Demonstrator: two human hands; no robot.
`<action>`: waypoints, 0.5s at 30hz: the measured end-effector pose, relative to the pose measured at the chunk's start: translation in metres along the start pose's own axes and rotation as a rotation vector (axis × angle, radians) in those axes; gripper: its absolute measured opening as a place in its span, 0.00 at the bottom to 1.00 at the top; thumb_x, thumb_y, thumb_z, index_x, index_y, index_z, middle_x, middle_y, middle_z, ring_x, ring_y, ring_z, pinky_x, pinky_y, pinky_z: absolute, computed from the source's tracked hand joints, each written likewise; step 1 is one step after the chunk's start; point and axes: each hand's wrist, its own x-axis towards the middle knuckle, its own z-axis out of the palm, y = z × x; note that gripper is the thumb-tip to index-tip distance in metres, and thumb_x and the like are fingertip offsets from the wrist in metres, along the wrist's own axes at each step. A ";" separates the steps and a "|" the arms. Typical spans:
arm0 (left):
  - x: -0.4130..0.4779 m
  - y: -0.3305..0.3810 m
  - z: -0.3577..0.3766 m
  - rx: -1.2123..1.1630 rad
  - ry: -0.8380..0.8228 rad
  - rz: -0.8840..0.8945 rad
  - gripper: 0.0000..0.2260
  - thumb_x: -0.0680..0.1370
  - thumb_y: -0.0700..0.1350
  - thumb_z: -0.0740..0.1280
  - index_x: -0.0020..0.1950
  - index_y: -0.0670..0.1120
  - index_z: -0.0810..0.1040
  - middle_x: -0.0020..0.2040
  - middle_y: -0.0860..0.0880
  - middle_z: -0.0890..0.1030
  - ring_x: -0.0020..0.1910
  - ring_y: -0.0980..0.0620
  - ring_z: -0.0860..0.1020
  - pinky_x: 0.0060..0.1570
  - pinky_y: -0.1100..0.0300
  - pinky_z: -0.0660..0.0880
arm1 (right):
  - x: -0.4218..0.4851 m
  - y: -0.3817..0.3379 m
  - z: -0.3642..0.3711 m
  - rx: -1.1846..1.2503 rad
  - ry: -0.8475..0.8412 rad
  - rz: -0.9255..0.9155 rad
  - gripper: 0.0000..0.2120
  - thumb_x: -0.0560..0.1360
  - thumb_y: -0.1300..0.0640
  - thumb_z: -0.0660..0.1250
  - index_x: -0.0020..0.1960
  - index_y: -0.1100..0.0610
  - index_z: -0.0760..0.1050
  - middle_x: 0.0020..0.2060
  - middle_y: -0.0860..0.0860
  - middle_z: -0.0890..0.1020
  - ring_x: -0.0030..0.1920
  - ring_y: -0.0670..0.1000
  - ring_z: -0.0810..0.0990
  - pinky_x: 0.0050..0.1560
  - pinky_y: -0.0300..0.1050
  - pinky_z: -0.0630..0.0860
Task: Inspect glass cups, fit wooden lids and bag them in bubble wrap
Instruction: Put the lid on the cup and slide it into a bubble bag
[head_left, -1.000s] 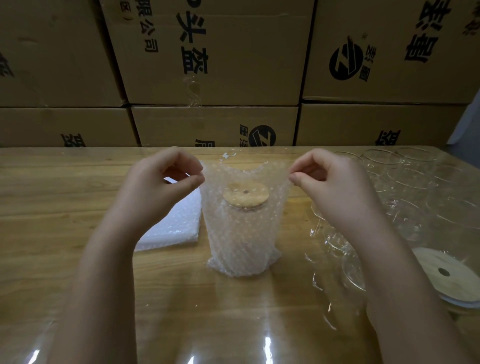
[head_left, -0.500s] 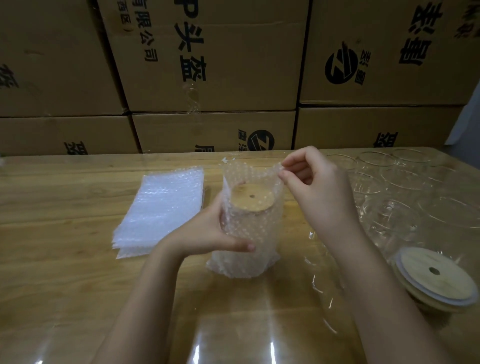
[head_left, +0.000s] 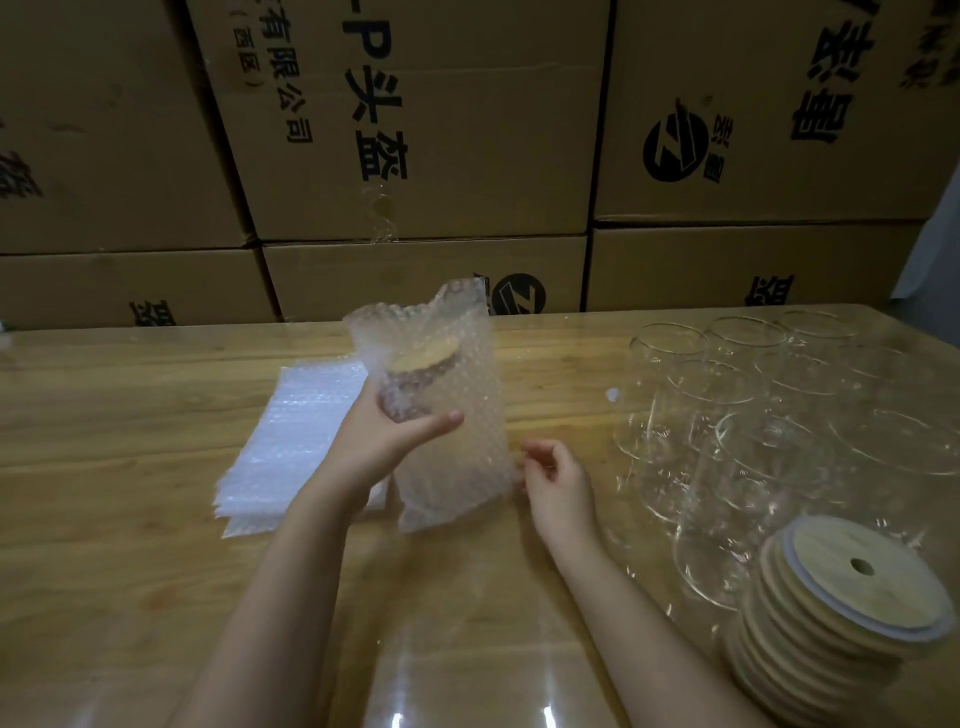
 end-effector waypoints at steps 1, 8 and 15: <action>0.006 0.002 0.001 0.012 0.032 0.005 0.40 0.54 0.56 0.81 0.63 0.54 0.72 0.55 0.55 0.83 0.52 0.57 0.82 0.51 0.59 0.77 | 0.003 0.003 -0.001 0.015 -0.015 0.037 0.11 0.79 0.65 0.60 0.47 0.50 0.74 0.40 0.48 0.80 0.38 0.46 0.80 0.46 0.46 0.76; 0.056 -0.001 0.010 0.138 0.046 0.105 0.40 0.60 0.50 0.82 0.68 0.53 0.68 0.57 0.57 0.80 0.53 0.60 0.80 0.47 0.66 0.76 | 0.004 0.010 -0.002 -0.001 -0.074 0.036 0.12 0.78 0.65 0.59 0.45 0.49 0.73 0.35 0.47 0.79 0.30 0.38 0.77 0.36 0.35 0.74; 0.078 -0.014 0.003 0.174 0.115 0.126 0.38 0.64 0.45 0.81 0.68 0.51 0.64 0.61 0.54 0.76 0.58 0.56 0.76 0.50 0.65 0.73 | 0.007 0.014 -0.001 0.010 -0.085 0.011 0.13 0.78 0.66 0.59 0.44 0.49 0.73 0.34 0.46 0.79 0.30 0.39 0.77 0.35 0.35 0.73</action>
